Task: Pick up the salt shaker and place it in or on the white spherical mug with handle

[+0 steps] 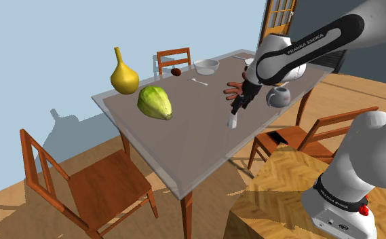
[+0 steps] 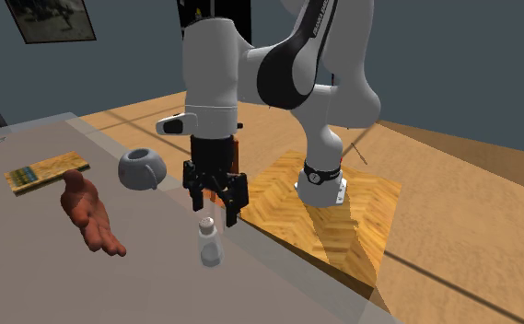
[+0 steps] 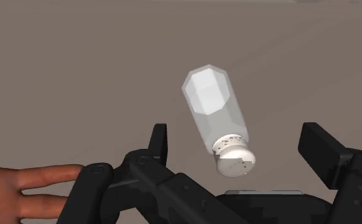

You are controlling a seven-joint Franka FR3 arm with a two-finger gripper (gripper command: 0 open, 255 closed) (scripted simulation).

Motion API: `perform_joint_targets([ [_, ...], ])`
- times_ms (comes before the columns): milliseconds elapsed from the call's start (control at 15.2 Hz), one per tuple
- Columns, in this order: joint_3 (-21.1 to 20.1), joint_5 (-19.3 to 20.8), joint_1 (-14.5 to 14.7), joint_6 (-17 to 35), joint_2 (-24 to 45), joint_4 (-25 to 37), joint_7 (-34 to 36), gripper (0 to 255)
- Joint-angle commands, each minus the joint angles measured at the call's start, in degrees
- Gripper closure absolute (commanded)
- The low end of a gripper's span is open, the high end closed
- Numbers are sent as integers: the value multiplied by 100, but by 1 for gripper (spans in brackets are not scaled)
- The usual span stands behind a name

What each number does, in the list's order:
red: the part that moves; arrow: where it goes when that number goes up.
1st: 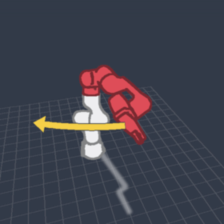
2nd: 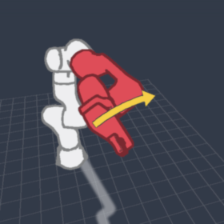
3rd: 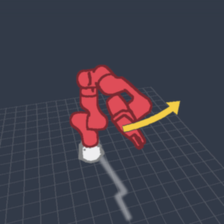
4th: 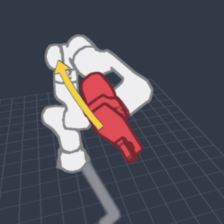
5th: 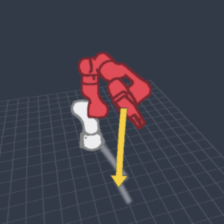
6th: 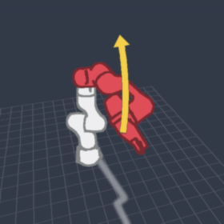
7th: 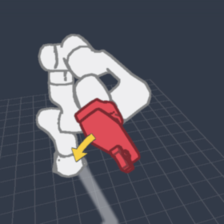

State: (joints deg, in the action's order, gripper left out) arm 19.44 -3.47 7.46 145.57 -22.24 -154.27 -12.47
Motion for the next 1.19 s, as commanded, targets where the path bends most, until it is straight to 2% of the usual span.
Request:
perform_joint_targets([
  [0,83,-124,95,245,244,16,-121,0],
  [264,193,-392,287,670,649,-18,-311,0],
  [792,191,-392,284,669,647,-18,-311,0],
  [858,191,-392,284,669,647,-18,-311,255],
  [1122,191,-393,284,668,648,-17,-312,255],
])
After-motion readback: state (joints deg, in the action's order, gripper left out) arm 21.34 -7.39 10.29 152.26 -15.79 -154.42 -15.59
